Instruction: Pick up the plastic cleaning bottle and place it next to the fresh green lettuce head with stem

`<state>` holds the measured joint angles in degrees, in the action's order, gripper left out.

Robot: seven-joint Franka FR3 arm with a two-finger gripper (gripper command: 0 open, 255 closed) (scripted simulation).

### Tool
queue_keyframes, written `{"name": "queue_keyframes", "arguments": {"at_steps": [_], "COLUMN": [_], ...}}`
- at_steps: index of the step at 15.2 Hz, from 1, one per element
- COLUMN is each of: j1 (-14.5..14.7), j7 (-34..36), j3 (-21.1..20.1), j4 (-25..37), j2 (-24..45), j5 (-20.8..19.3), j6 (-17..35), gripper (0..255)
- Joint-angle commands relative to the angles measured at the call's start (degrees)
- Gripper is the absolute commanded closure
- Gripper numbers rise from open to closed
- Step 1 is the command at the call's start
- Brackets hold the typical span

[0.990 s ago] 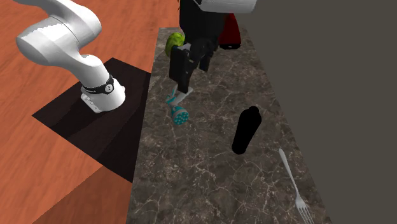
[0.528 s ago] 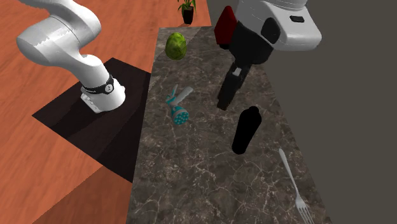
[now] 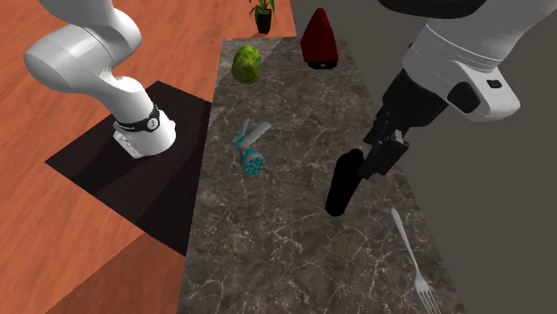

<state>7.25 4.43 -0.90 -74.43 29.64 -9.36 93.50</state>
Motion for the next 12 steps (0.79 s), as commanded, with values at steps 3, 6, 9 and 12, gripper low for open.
{"name": "queue_keyframes", "arguments": {"at_steps": [3,6,9,12], "j1": [-0.1,-0.4,-0.4,-0.4], "j7": [0.1,0.3,0.3,0.3], "j3": [0.0,0.1,0.1,0.1], "j4": [-2.1,-4.8,-5.3,-5.3], "j2": [0.8,0.5,0.5,0.5], "j5": [-0.2,-0.2,-0.3,-0.3], "j6": [2.8,5.2,5.7,5.7], "gripper": [0,0,0,0]}}
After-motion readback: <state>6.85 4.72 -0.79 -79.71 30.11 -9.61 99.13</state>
